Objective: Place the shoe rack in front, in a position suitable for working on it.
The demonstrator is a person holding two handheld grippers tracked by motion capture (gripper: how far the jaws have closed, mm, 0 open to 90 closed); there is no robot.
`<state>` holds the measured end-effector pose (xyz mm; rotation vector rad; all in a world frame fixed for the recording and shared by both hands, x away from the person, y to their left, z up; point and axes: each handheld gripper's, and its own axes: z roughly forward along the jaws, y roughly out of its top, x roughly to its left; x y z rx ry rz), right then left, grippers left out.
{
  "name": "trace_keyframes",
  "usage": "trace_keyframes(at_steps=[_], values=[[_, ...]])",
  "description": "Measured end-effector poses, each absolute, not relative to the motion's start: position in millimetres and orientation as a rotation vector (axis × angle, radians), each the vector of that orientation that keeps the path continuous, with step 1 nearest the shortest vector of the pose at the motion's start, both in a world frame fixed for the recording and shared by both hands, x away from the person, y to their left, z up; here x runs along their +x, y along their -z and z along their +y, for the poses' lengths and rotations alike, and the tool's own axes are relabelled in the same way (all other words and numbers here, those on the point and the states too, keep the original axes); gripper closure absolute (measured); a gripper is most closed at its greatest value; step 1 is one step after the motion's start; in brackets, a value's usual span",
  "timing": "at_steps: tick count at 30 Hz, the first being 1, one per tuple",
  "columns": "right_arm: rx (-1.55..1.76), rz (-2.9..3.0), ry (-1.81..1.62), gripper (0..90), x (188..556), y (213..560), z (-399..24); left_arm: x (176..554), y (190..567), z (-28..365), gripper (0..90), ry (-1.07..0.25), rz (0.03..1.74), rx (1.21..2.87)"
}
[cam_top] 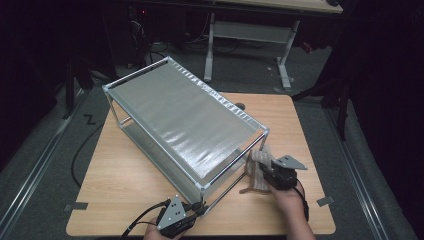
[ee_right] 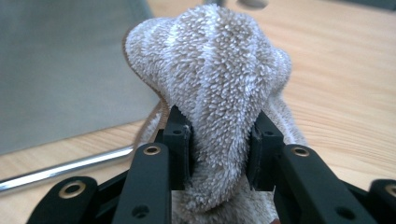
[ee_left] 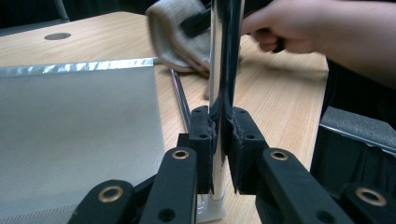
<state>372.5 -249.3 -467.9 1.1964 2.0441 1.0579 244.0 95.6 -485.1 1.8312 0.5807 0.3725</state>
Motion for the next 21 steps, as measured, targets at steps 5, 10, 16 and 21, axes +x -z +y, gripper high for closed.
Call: trace_keyframes(at_steps=[5, 10, 16, 21], values=[[1.231, 1.989, -0.989, 66.5, 342.2, 453.3, -281.6, 249.8, 484.9, 88.6, 80.9, -0.373, 0.577, 1.834], [1.326, 1.994, -0.867, 64.6, 310.7, 462.3, -314.3, 267.5, 483.1, 72.1, 81.0, -0.365, 0.576, 1.846], [1.374, 1.985, -0.939, 44.5, 298.2, 470.3, -326.1, 295.3, 478.9, 22.7, 81.2, -0.334, 0.559, 1.877], [1.355, 1.914, -1.027, 40.3, 293.7, 462.7, -328.8, 315.5, 478.9, -25.1, 81.2, -0.309, 0.518, 1.885]])
